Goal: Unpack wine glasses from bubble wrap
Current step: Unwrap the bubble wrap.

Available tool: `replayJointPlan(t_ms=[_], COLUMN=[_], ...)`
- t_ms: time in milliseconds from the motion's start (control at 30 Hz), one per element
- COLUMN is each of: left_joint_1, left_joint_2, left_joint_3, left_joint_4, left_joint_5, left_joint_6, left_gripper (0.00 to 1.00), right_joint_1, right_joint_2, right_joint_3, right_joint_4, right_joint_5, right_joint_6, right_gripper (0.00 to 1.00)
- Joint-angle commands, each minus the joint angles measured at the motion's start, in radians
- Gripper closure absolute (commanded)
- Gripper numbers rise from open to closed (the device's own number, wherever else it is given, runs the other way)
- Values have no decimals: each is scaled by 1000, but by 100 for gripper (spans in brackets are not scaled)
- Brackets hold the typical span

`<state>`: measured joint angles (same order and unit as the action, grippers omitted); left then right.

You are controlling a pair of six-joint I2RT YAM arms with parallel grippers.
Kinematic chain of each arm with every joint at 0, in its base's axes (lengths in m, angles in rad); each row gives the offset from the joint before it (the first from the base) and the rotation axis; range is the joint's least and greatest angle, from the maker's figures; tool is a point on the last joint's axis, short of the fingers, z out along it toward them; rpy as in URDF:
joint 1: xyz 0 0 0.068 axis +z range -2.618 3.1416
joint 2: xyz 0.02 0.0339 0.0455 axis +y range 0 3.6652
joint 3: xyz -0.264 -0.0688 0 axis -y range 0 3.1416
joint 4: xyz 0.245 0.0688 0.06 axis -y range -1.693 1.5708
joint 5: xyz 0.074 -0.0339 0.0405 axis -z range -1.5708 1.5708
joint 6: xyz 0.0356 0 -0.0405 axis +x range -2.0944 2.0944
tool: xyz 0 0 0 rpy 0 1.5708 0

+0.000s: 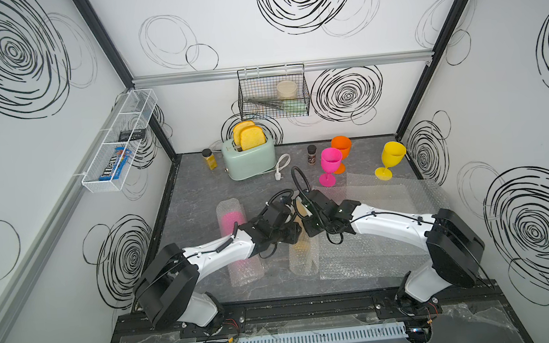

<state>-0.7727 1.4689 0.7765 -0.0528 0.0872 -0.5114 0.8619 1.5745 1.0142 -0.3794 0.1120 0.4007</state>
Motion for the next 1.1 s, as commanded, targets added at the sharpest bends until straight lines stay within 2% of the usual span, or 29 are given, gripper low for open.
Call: replayJointPlan(t_ms=[0,233,400,567,667,1067], left_joint_1=[4,4,4,3,-1,-6], left_joint_2=[26,46,51,66,75,85], left_joint_3=[-15,-29,-42,-40,-37,-40], left_joint_4=[36,65,71,62,55,44], left_joint_5=[-8,-7,-8,-23,-29,-45], left_joint_6=[7,1,0,2,7,13], left_gripper=[55,58,67,82,87,88], right_joint_1=[8,0,-20,-42,-59,-105], right_joint_2=[9,-9,-15,-38,-53,-102], right_joint_3=[31,15,6,9,9,-15], right_joint_4=[-46,-19,3,14,23,56], right_joint_5=[41,-12,-67,-112,-147,-212], right_joint_6=[-13,8,18,25,32,54], right_gripper=[76,88,95,97,98,100])
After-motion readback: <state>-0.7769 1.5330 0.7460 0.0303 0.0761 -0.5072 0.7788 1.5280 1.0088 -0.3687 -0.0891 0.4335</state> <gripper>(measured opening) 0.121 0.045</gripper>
